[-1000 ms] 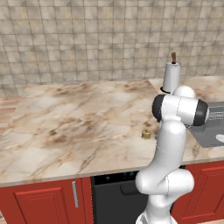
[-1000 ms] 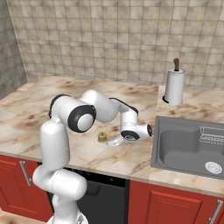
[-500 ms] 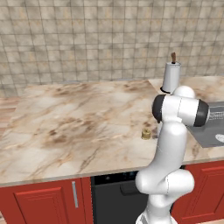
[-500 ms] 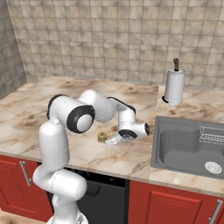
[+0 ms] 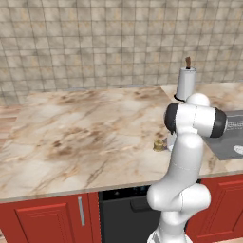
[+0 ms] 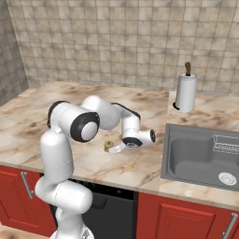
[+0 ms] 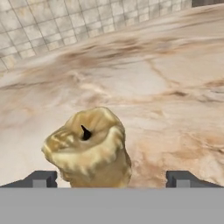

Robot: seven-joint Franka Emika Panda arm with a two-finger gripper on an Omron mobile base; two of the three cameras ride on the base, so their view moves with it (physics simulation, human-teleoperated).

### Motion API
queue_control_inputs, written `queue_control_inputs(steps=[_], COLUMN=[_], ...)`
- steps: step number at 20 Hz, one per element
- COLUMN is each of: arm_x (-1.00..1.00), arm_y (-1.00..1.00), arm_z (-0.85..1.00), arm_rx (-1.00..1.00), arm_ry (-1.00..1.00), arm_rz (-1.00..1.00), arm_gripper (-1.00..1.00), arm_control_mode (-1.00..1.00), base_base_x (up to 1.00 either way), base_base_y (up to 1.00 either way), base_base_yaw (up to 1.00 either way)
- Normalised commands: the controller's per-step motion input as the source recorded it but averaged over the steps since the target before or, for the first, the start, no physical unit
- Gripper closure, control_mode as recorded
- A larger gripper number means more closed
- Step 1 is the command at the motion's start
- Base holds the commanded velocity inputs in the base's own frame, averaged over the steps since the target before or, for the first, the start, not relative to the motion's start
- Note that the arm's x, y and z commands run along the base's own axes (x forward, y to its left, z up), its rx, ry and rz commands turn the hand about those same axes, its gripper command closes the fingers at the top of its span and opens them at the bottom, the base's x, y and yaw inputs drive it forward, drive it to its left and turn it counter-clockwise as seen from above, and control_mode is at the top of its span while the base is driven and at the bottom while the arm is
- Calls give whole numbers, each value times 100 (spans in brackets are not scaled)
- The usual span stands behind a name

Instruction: Pick the candle and candle from the dining table and place them in the open cabinet. Close the cabinet after placing the objects.

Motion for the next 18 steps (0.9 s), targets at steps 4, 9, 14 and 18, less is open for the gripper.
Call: queue_control_inputs(steps=[4, 9, 14, 18], arm_x=[0, 4, 0, 0], arm_y=[17, 12, 13, 16], arm_z=[-3, -1, -6, -11], arm_rx=[0, 0, 0, 0], arm_ry=[4, 3, 4, 4], arm_rz=[0, 0, 0, 0], arm_gripper=[-100, -100, -100, -100], arm_control_mode=[-100, -100, -100, -100], base_base_x=[0, 0, 0, 0], base_base_y=[0, 0, 0, 0], base_base_yaw=[0, 0, 0, 0])
